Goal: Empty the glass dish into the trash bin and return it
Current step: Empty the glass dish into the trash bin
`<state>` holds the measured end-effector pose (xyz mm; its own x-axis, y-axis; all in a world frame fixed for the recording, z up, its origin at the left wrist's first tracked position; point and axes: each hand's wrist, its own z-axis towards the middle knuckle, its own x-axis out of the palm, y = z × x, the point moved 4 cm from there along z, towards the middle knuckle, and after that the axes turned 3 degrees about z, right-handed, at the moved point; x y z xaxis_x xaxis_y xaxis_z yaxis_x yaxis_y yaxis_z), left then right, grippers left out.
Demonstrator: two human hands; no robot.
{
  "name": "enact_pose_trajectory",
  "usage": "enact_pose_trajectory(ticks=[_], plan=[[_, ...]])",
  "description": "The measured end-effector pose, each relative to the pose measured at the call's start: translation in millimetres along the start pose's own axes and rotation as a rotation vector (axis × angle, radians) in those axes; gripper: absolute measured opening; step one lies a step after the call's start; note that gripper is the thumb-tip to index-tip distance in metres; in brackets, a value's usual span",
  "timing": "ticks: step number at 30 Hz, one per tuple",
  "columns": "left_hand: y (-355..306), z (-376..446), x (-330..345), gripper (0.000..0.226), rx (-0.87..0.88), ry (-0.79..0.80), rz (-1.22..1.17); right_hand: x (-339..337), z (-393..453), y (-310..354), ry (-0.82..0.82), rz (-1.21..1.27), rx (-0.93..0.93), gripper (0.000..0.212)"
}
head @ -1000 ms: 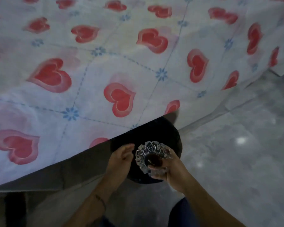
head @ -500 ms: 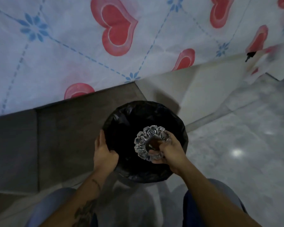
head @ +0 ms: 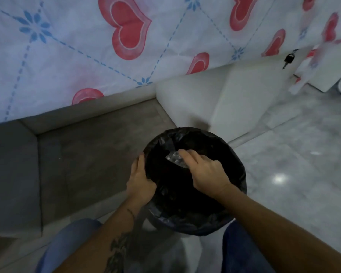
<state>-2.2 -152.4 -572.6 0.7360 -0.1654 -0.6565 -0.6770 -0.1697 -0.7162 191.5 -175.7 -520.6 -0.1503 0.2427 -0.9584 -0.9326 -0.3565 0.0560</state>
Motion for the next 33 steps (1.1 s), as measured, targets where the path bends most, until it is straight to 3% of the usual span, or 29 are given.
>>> enact_pose_trajectory(ticks=[3, 5, 16, 20, 25, 27, 30, 33], plan=[[-1, 1, -1, 0.086, 0.004, 0.004, 0.01, 1, -3, -8, 0.036, -0.112, -0.235, 0.059], [0, 2, -1, 0.087, 0.015, 0.015, 0.0, -3, -3, -13, 0.031, -0.127, -0.262, 0.054], [0, 4, -5, 0.087, 0.013, 0.043, 0.067, -13, -2, -24, 0.017, 0.018, 0.006, 0.059], [-33, 4, -7, 0.078, 0.228, -0.077, 0.204, -14, -2, -20, 0.016, 0.052, 0.01, 0.061], [-71, 13, 6, 0.064, 0.376, 0.177, 0.107, -17, -4, -9, -0.026, 0.002, -0.094, 0.06], [-75, 13, 6, 0.051, 0.423, 0.154, 0.135, -17, -6, -7, -0.054, 0.005, -0.104, 0.056], [-78, 12, 4, 0.045, 0.511, 0.05, 0.158, -23, -6, -10, -0.086, 0.075, 0.009, 0.054], [-76, 10, 2, 0.048, 0.534, -0.036, 0.111, -20, -6, -22, 0.025, 0.336, 0.4, 0.062]])
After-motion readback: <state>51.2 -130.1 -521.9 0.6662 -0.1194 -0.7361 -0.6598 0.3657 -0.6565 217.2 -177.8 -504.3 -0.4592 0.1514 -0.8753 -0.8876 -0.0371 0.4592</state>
